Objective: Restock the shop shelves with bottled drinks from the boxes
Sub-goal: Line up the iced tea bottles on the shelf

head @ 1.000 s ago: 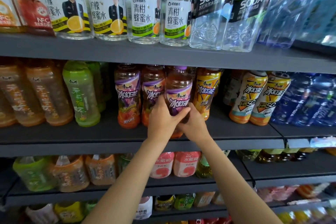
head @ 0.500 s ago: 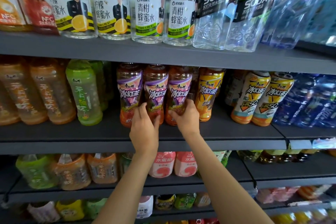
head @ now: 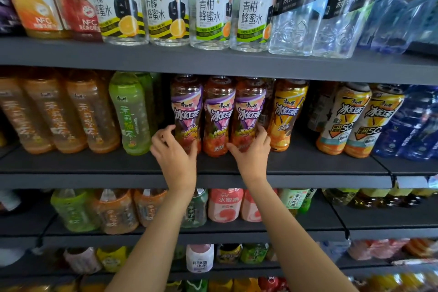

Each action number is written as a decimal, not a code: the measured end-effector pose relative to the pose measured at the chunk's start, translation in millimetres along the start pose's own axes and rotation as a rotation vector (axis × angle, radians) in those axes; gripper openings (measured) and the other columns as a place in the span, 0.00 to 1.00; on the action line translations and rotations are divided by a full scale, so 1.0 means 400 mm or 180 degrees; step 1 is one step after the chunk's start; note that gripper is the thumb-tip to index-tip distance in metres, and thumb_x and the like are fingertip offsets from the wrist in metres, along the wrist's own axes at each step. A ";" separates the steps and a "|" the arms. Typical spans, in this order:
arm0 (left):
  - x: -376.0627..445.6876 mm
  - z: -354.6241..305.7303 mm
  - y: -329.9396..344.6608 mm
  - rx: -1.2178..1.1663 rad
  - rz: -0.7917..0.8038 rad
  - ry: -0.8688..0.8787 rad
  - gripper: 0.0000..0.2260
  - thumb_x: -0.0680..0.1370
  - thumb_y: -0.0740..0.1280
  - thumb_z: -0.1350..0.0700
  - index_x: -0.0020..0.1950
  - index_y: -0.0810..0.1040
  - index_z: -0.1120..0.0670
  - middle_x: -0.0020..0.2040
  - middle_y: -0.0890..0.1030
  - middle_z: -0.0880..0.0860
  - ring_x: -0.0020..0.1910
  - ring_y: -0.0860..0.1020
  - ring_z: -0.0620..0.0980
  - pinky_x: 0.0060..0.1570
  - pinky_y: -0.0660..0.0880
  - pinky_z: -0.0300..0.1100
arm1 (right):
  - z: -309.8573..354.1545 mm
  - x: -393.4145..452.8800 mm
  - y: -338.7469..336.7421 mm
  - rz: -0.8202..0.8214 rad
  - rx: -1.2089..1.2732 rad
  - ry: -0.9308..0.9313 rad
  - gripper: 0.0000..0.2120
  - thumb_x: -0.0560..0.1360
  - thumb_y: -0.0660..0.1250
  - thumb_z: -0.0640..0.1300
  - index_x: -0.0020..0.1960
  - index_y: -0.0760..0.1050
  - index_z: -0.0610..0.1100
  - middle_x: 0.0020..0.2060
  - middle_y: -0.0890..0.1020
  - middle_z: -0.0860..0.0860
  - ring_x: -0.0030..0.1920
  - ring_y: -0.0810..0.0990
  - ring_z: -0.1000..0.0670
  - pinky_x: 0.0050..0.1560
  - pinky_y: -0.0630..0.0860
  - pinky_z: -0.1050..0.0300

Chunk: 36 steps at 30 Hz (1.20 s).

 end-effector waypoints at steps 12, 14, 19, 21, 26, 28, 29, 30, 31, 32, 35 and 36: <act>-0.065 -0.093 -0.008 -0.0297 0.0037 0.0814 0.18 0.70 0.67 0.64 0.59 0.70 0.61 0.59 0.70 0.62 0.59 0.67 0.56 0.55 0.68 0.44 | 0.002 0.040 -0.164 -0.0741 -0.0346 -0.0456 0.30 0.72 0.69 0.38 0.70 0.60 0.35 0.64 0.66 0.39 0.64 0.65 0.41 0.63 0.66 0.53; -0.092 -0.144 0.022 -0.0337 0.0280 0.1205 0.19 0.69 0.68 0.64 0.59 0.71 0.60 0.60 0.70 0.60 0.60 0.66 0.53 0.57 0.67 0.41 | -0.034 0.108 -0.200 -0.0612 -0.0134 0.0108 0.31 0.72 0.69 0.39 0.70 0.59 0.36 0.64 0.67 0.39 0.65 0.66 0.40 0.61 0.65 0.53; -0.123 -0.207 0.101 -0.0331 0.0575 0.1296 0.19 0.70 0.69 0.66 0.59 0.71 0.60 0.58 0.71 0.60 0.58 0.70 0.56 0.57 0.70 0.48 | -0.094 0.197 -0.187 0.0568 -0.0270 0.0371 0.27 0.71 0.72 0.46 0.62 0.64 0.36 0.58 0.77 0.42 0.59 0.75 0.42 0.49 0.68 0.60; -0.127 -0.207 0.136 -0.0180 0.0669 0.1134 0.19 0.71 0.69 0.64 0.61 0.70 0.61 0.59 0.71 0.60 0.59 0.70 0.58 0.59 0.70 0.50 | -0.104 0.205 -0.196 0.0699 -0.0226 0.0239 0.27 0.70 0.73 0.47 0.61 0.66 0.36 0.57 0.78 0.42 0.58 0.76 0.43 0.49 0.69 0.60; -0.147 -0.235 0.179 -0.0140 0.0299 0.0616 0.17 0.74 0.68 0.59 0.61 0.70 0.61 0.59 0.71 0.61 0.59 0.70 0.58 0.59 0.68 0.47 | -0.104 0.184 -0.198 0.0852 -0.0309 -0.0249 0.27 0.69 0.74 0.50 0.58 0.66 0.36 0.54 0.79 0.41 0.55 0.77 0.41 0.51 0.74 0.52; -0.164 -0.261 0.186 -0.0285 0.0155 0.0634 0.17 0.74 0.67 0.55 0.59 0.71 0.61 0.58 0.72 0.61 0.59 0.70 0.57 0.59 0.65 0.41 | -0.101 0.167 -0.188 0.0867 -0.0334 -0.0445 0.28 0.70 0.73 0.50 0.59 0.65 0.35 0.54 0.78 0.40 0.55 0.77 0.40 0.52 0.75 0.48; -0.171 -0.274 0.196 -0.0440 0.0287 0.0606 0.18 0.74 0.67 0.53 0.60 0.71 0.61 0.58 0.72 0.59 0.60 0.70 0.54 0.59 0.65 0.38 | -0.099 0.156 -0.183 0.0874 -0.0299 -0.0558 0.26 0.71 0.71 0.47 0.60 0.65 0.34 0.54 0.77 0.39 0.55 0.77 0.39 0.52 0.75 0.47; -0.176 -0.285 0.209 -0.0643 0.0483 0.0529 0.21 0.74 0.67 0.51 0.62 0.70 0.61 0.59 0.72 0.58 0.60 0.71 0.52 0.59 0.65 0.36 | -0.095 0.143 -0.179 0.0887 -0.0228 -0.0672 0.23 0.72 0.69 0.44 0.60 0.65 0.33 0.54 0.77 0.39 0.54 0.76 0.39 0.51 0.75 0.47; -0.176 -0.293 0.219 -0.0830 0.0638 0.0398 0.23 0.73 0.68 0.50 0.63 0.70 0.60 0.59 0.73 0.56 0.60 0.71 0.51 0.59 0.67 0.37 | -0.090 0.130 -0.178 0.0927 -0.0132 -0.0791 0.20 0.73 0.67 0.41 0.59 0.65 0.33 0.52 0.77 0.39 0.53 0.77 0.38 0.50 0.75 0.47; -0.174 -0.298 0.224 -0.0960 0.0701 0.0243 0.24 0.72 0.70 0.50 0.63 0.70 0.60 0.58 0.75 0.55 0.59 0.73 0.50 0.58 0.68 0.37 | -0.085 0.118 -0.180 0.1041 -0.0030 -0.0891 0.18 0.74 0.66 0.40 0.59 0.65 0.33 0.51 0.77 0.39 0.52 0.77 0.39 0.49 0.75 0.46; -0.157 -0.296 0.209 -0.0944 0.0719 0.0059 0.22 0.69 0.74 0.51 0.59 0.74 0.59 0.53 0.79 0.54 0.53 0.76 0.48 0.50 0.69 0.34 | -0.101 0.134 -0.199 0.1896 0.0157 -0.1020 0.21 0.71 0.70 0.40 0.61 0.68 0.36 0.51 0.80 0.41 0.52 0.79 0.42 0.51 0.76 0.48; -0.154 -0.291 0.200 -0.0922 0.0769 0.0061 0.22 0.69 0.74 0.51 0.58 0.75 0.58 0.53 0.80 0.53 0.51 0.77 0.47 0.50 0.70 0.35 | -0.113 0.153 -0.211 0.2128 0.0279 -0.0936 0.21 0.70 0.71 0.40 0.62 0.71 0.37 0.52 0.80 0.43 0.53 0.79 0.45 0.54 0.76 0.49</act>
Point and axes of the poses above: each hand's wrist, its own x-axis towards the middle knuckle, its own y-axis out of the palm, z = x × y, the point moved 4 cm from there along x, towards the middle knuckle
